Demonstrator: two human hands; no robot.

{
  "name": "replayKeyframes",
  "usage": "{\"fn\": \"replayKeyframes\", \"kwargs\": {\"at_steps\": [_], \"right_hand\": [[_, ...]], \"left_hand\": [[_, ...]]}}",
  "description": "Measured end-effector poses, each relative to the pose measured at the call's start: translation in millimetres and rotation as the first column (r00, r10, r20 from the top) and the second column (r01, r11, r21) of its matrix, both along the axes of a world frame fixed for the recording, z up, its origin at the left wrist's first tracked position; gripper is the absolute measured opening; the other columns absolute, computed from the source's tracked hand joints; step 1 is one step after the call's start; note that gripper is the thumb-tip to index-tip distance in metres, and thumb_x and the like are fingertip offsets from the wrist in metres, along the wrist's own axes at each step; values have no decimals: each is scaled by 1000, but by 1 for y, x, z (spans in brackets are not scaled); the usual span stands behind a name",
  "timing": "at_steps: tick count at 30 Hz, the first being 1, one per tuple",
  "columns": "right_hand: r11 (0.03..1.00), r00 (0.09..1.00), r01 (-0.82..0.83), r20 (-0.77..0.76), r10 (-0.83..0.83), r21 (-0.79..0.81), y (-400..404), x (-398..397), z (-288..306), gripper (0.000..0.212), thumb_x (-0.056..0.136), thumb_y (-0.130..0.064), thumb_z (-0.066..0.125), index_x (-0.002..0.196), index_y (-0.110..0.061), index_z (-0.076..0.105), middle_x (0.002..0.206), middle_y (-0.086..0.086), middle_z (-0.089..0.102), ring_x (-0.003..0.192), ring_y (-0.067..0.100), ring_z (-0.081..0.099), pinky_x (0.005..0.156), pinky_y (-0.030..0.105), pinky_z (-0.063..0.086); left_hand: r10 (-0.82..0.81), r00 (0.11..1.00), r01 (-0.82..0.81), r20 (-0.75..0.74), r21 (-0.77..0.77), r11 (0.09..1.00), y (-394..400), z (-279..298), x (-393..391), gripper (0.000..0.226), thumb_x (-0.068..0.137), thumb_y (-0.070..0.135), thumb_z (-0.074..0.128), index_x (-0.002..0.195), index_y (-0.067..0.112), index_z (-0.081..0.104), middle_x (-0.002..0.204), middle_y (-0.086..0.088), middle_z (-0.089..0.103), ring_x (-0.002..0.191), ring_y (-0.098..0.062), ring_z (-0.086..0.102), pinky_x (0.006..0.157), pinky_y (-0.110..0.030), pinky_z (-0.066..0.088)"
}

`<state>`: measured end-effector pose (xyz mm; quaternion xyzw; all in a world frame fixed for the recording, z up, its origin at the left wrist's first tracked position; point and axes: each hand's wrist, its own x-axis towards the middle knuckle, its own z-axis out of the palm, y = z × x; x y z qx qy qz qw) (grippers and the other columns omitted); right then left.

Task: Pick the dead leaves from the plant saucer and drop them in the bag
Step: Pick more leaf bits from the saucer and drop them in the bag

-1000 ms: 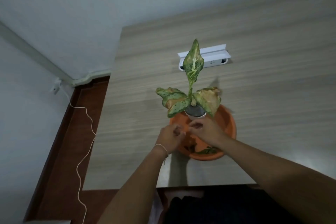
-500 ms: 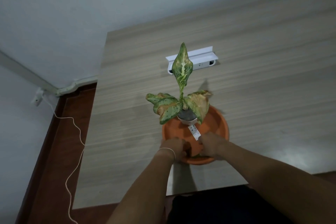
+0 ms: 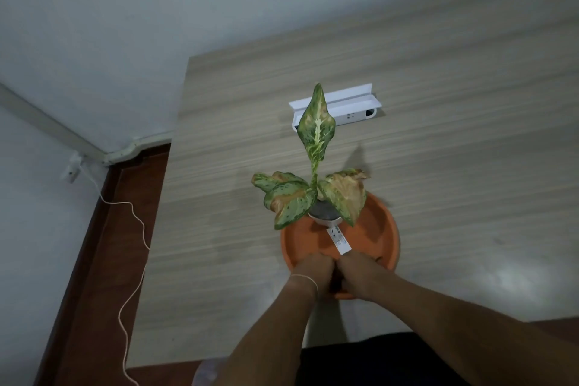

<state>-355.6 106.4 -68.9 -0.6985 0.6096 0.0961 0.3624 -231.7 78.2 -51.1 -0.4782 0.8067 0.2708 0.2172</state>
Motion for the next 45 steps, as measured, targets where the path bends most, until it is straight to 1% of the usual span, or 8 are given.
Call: {"fn": "replayKeyframes", "kwargs": {"at_steps": [7, 11, 19, 23, 28, 35, 39, 45], "right_hand": [[999, 999, 38, 24, -39, 32, -8, -11, 0, 22, 86, -19, 57, 99, -14, 74, 107, 8, 74, 100, 27, 66, 91, 36, 53], [975, 962, 218, 176, -207, -50, -21, -29, 7, 18, 81, -19, 65, 90, -24, 81, 98, -4, 78, 94, 14, 69, 80, 21, 52], [829, 751, 558, 409, -519, 28, -34, -32, 8, 19, 70, -14, 65, 62, -31, 60, 72, -4, 68, 72, 12, 66, 74, 41, 59], [804, 728, 592, 390, -564, 57, -29, -14, 24, 11, 77, -10, 69, 77, -20, 74, 75, 0, 70, 69, 12, 66, 57, 29, 55], [835, 773, 549, 362, -520, 27, -25, -3, 30, 12, 80, -16, 71, 81, -25, 79, 77, -4, 69, 62, 7, 63, 45, 11, 43], [797, 712, 603, 424, -559, 39, -23, 18, 41, 11, 77, -9, 75, 75, -20, 78, 46, -7, 66, 43, 10, 60, 52, 27, 50], [772, 650, 625, 471, -596, 115, -22, 57, 46, 9, 77, -2, 72, 81, -9, 76, 50, 5, 65, 44, 18, 57, 53, 31, 49], [884, 727, 460, 538, -427, 79, -25, 162, 57, 16, 77, 2, 71, 81, -11, 80, 67, 10, 74, 48, 9, 62, 53, 23, 51]], "left_hand": [[43, 997, -40, -58, 51, 998, -6, -5, 2, 21, 85, 23, 62, 99, 10, 70, 101, -15, 72, 92, -34, 65, 85, -37, 52], [203, 972, -190, -117, 108, 976, -14, -5, 9, 19, 78, 12, 64, 90, 16, 78, 100, -6, 76, 95, -26, 66, 88, -32, 52], [527, 785, -534, -327, 75, 842, -18, 11, 32, 16, 77, 4, 64, 83, 10, 78, 94, -7, 77, 93, -18, 68, 80, -18, 48], [580, 712, -603, -396, 80, 794, -15, 14, 45, 11, 75, 8, 70, 79, 13, 78, 88, -5, 78, 87, -16, 70, 86, -21, 52], [634, 600, -657, -488, 151, 739, -8, 16, 62, 13, 71, 8, 73, 72, 21, 77, 64, 13, 66, 71, -5, 65, 76, -16, 53], [718, 391, -748, -575, 257, 612, 2, 9, 111, 9, 62, 12, 77, 67, 19, 78, 72, -6, 77, 71, -18, 73, 76, -34, 61], [767, 234, -806, -598, 321, 497, 14, 11, 152, 19, 63, 3, 78, 60, 22, 75, 67, -7, 75, 69, -22, 72, 77, -36, 61], [795, 41, -894, -605, 333, 299, 53, 7, 252, 29, 65, -3, 77, 55, 24, 73, 57, 2, 71, 57, -15, 66, 65, -28, 55]]}}
